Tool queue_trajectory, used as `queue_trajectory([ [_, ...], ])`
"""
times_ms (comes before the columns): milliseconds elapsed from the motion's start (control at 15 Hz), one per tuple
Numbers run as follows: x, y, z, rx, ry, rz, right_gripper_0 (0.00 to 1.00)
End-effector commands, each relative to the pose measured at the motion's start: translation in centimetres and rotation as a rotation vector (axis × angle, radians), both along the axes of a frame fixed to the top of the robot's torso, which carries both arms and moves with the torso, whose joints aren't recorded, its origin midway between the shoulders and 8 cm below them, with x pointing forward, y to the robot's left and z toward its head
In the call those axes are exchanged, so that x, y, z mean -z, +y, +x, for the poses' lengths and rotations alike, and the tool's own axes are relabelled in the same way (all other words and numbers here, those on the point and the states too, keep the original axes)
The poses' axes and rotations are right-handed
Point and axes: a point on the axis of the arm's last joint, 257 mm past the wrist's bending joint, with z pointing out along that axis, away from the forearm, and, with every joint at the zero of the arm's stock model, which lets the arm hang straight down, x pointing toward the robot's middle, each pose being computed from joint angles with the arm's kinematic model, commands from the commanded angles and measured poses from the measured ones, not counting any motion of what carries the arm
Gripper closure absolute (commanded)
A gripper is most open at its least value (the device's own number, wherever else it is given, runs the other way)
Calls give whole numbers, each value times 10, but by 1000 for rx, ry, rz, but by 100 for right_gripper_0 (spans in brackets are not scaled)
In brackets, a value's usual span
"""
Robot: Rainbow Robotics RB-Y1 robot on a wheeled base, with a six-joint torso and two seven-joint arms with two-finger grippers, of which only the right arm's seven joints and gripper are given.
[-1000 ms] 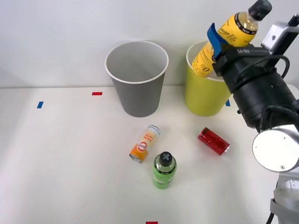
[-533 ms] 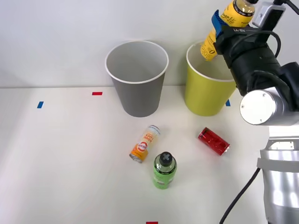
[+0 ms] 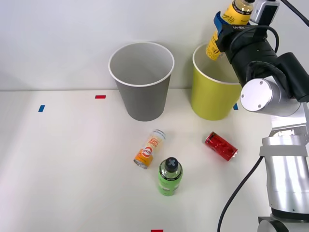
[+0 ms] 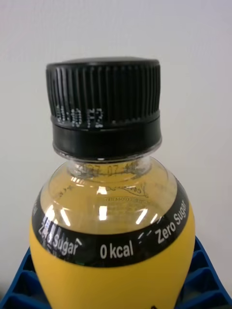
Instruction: Put cans in the gray bin, plastic bottles in the light green bin
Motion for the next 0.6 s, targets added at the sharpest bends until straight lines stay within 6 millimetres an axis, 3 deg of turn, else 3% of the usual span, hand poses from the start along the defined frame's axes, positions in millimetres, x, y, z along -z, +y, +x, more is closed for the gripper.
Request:
queue_trajectory([
  [67,-2,1,1,-1,-2,0,99],
  [200,-2,1,1,-1,-2,0,30],
  [267,-2,1,1,-1,-2,0,8],
  [333,-1,1,1,-2,0,4,0],
  [600,-3,3,0,-9,-9,18,0],
])
